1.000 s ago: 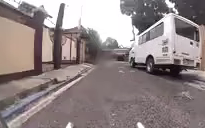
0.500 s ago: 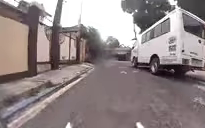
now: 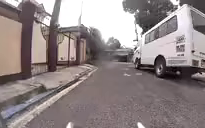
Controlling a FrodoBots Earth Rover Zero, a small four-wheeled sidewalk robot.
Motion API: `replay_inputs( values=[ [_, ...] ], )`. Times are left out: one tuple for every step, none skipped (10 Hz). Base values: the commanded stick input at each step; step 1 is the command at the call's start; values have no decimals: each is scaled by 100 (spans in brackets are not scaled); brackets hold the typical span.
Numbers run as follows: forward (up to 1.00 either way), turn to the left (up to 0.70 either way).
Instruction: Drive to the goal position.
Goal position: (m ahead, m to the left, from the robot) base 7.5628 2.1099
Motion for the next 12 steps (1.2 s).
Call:
replay_inputs(
  values=[
    [70, 0],
    [70, 0],
    [70, 0],
    [70, 0],
    [70, 0],
    [70, 0],
    [70, 0],
    [70, 0],
    [70, 0],
    [70, 0],
    [70, 0],
    [70, 0]
  ],
)
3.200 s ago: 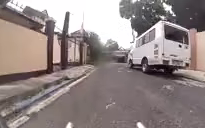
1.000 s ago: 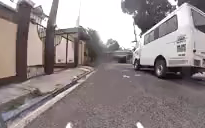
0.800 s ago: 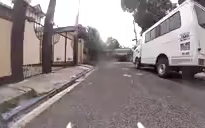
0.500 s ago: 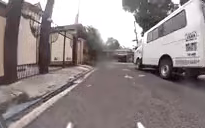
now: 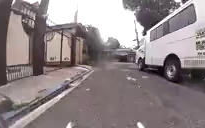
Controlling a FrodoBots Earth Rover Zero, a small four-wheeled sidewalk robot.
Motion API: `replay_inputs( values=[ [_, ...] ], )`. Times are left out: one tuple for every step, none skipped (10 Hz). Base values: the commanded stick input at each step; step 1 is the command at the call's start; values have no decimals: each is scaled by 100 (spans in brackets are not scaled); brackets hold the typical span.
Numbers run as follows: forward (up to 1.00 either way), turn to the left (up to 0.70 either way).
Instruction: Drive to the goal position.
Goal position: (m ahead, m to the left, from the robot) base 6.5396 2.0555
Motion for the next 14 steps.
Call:
replay_inputs(
  values=[
    [70, 0],
    [70, 0],
    [70, 0],
    [70, 0],
    [70, 0],
    [70, 0],
    [70, 0],
    [70, 0],
    [70, 0],
    [70, 0],
    [70, 0],
    [70, 0],
    [70, 0],
    [70, 0]
  ],
)
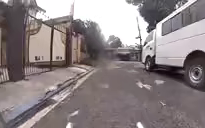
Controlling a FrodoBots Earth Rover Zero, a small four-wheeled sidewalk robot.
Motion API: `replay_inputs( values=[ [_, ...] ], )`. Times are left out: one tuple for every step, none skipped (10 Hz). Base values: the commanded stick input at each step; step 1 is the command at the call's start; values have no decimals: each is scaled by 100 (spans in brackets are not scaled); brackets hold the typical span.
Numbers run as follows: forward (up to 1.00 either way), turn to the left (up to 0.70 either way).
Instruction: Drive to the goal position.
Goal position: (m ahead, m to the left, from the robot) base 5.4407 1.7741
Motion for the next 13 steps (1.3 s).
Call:
replay_inputs(
  values=[
    [70, 0],
    [70, 0],
    [70, 0],
    [70, 0],
    [70, 0],
    [70, 0],
    [70, 0],
    [70, 0],
    [70, -1],
    [70, -11],
    [70, -14],
    [70, -14],
    [70, -14]
  ],
)
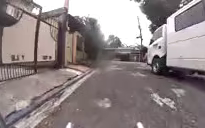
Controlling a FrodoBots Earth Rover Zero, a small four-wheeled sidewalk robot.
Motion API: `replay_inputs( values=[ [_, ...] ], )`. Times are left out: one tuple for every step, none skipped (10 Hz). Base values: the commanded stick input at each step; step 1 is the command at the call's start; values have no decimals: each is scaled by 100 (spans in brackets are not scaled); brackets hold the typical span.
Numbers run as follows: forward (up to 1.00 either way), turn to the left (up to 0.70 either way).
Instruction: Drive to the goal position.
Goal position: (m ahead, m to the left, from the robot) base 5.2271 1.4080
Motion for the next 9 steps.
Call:
replay_inputs(
  values=[
    [70, -10],
    [70, -1],
    [70, 0],
    [70, 0],
    [70, 0],
    [70, 0],
    [70, 0],
    [70, 0],
    [70, 0]
  ],
)
